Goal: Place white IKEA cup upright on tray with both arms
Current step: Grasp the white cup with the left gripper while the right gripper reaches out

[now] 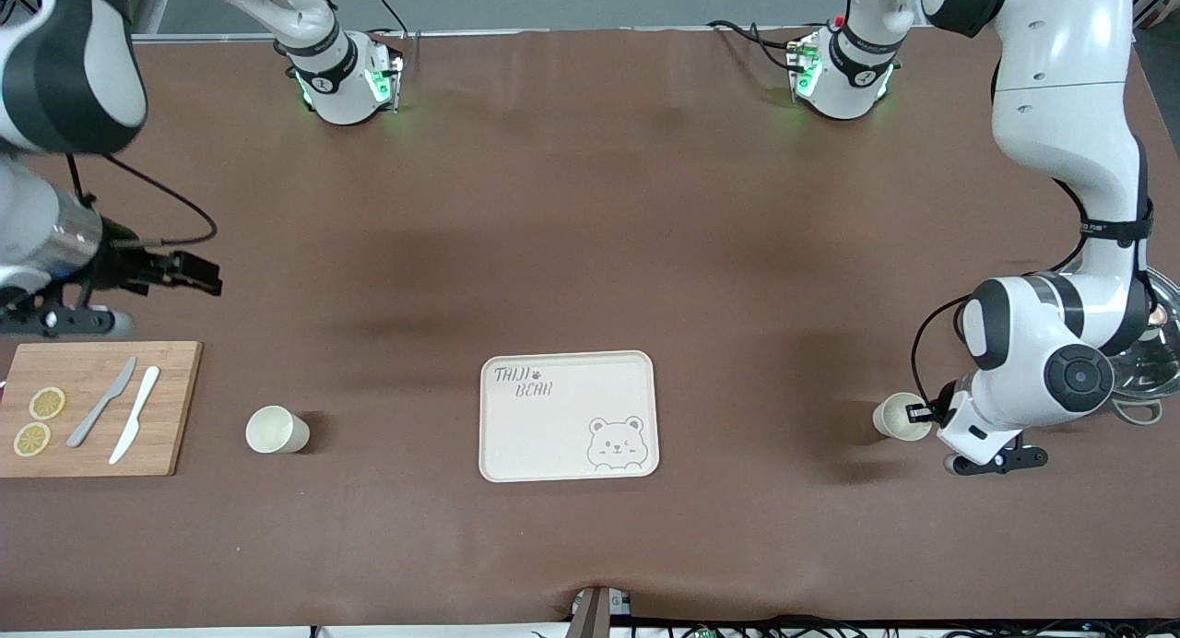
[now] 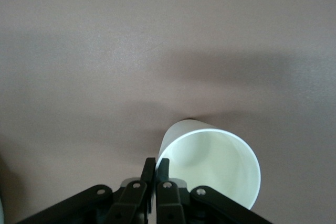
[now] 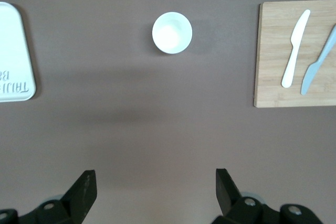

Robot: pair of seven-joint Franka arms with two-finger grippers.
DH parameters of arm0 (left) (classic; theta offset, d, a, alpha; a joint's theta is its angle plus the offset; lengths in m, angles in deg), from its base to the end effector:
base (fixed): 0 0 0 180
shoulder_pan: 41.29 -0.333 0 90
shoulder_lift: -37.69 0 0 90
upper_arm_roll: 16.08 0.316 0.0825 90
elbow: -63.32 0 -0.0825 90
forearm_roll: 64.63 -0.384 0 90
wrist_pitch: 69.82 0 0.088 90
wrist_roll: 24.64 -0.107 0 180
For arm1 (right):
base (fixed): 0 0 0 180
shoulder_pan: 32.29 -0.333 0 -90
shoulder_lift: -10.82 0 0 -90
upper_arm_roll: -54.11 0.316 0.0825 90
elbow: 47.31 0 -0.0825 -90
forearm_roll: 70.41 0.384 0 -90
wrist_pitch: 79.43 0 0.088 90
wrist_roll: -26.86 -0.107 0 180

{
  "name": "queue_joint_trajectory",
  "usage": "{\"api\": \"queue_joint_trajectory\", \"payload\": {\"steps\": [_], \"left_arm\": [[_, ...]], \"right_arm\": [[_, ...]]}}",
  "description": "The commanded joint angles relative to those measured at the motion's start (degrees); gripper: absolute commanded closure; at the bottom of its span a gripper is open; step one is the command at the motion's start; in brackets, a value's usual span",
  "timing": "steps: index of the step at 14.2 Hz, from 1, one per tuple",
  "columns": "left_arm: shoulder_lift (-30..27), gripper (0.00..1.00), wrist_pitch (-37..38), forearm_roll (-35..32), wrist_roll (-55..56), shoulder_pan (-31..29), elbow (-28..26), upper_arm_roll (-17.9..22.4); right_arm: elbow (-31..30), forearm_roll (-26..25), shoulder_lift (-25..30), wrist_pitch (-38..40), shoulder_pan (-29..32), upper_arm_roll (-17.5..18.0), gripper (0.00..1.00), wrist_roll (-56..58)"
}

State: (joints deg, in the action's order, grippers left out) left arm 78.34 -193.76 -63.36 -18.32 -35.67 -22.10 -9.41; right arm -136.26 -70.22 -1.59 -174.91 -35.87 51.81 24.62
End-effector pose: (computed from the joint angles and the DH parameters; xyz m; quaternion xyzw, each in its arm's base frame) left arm 0.7117 -0.0016 0.2520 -0.9978 -0.0573 0.0149 0.0297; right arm 0.6175 0.0163 0.5138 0.9986 -0.0084 -0.0511 0.0043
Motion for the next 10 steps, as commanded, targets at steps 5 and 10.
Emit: {"api": "queue_joint_trajectory", "payload": {"steps": [5,10], "left_arm": [[-0.83,1.0,-0.61,0.85,1.75,0.26,1.82,0.0],[-1.44,1.0,-0.17,0.93,6.41,0.88,3.86,-0.09]], "right_arm": [[7.48,0.25,-12.1,-5.41,3.31,-0.25,0.0,4.17],[7.39,0.34,-16.32,-10.33,4.46,-0.33,0.0,4.35]]}}
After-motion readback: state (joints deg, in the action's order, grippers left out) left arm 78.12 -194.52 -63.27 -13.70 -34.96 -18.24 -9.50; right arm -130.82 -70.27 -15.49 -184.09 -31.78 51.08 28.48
